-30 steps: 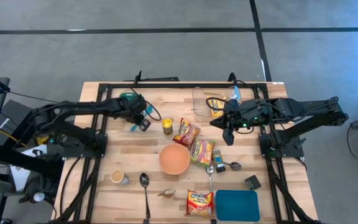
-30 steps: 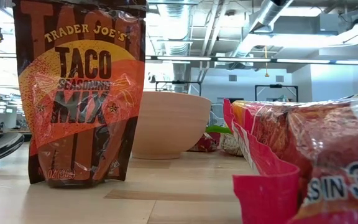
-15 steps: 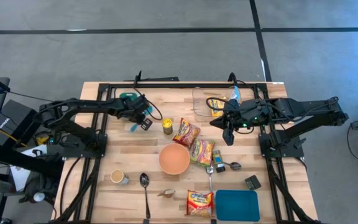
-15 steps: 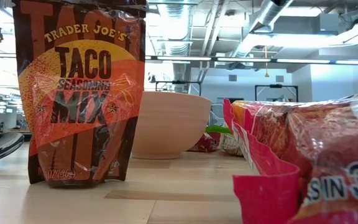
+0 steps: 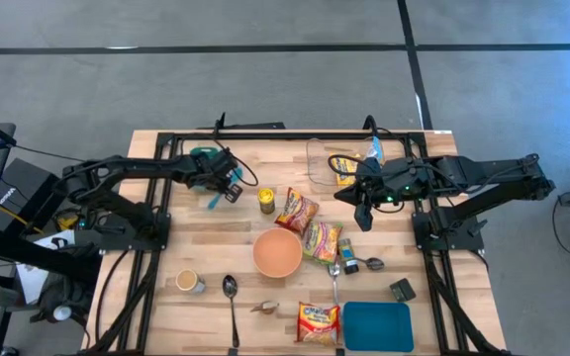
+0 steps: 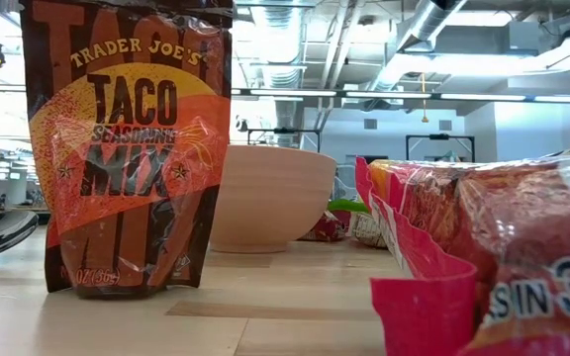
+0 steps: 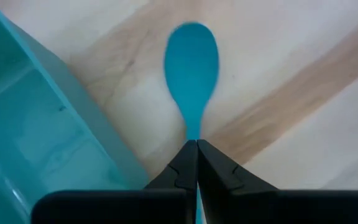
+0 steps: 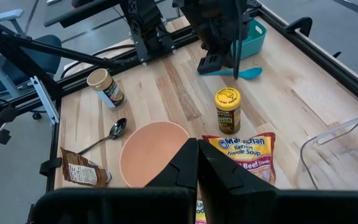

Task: Pick & Place Food Item
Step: Put the blue baby spoon into the light green bin

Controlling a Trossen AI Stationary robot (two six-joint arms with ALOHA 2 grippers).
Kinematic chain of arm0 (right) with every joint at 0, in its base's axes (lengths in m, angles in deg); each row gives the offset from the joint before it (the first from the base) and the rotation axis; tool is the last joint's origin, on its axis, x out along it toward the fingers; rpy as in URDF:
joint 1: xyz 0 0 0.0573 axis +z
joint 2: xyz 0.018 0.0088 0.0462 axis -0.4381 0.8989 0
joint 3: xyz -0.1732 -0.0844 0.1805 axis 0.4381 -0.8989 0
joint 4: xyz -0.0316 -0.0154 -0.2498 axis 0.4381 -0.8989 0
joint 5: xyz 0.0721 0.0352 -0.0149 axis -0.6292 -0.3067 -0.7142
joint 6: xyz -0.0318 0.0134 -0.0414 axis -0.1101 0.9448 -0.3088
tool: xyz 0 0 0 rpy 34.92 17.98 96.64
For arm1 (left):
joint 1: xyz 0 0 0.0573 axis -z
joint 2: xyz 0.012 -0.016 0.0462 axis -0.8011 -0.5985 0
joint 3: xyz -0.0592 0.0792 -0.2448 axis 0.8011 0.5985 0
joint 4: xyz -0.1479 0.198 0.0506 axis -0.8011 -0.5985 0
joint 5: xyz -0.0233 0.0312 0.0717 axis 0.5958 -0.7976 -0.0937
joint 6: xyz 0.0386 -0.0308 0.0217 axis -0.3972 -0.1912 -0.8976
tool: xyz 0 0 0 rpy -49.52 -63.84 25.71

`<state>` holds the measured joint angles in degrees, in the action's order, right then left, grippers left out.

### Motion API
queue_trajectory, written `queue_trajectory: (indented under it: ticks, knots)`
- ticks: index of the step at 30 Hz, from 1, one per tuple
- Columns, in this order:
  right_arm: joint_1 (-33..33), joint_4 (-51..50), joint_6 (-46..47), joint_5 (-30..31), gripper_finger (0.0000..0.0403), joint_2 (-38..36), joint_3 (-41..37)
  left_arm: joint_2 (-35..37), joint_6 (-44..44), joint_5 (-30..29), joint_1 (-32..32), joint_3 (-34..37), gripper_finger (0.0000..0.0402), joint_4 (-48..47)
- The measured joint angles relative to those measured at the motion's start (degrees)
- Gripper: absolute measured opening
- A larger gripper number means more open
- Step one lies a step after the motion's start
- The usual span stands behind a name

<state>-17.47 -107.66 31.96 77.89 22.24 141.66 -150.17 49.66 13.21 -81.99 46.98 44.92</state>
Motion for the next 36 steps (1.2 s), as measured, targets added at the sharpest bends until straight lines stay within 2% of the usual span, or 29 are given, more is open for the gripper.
queue_trajectory:
  ticks: [7,17,29,36]
  knots:
    - [0.0,0.0,0.0,0.0,0.0001,0.0,0.0,0.0,-0.2,1.0,-2.1,0.0,0.0000,0.0]
    - [0.0,0.0,0.0,0.0,0.0001,0.0,0.0,0.0,-2.0,1.7,-1.7,0.0,0.0000,-0.1]
    - [0.0,0.0,-0.5,0.0,0.0001,0.0,0.0,0.0,-3.6,-6.8,3.0,0.0,0.0000,-0.1]
    - [0.0,0.0,-0.5,0.0,0.0001,0.0,0.0,0.0,-9.4,-7.3,4.1,0.0,0.0000,-0.2]
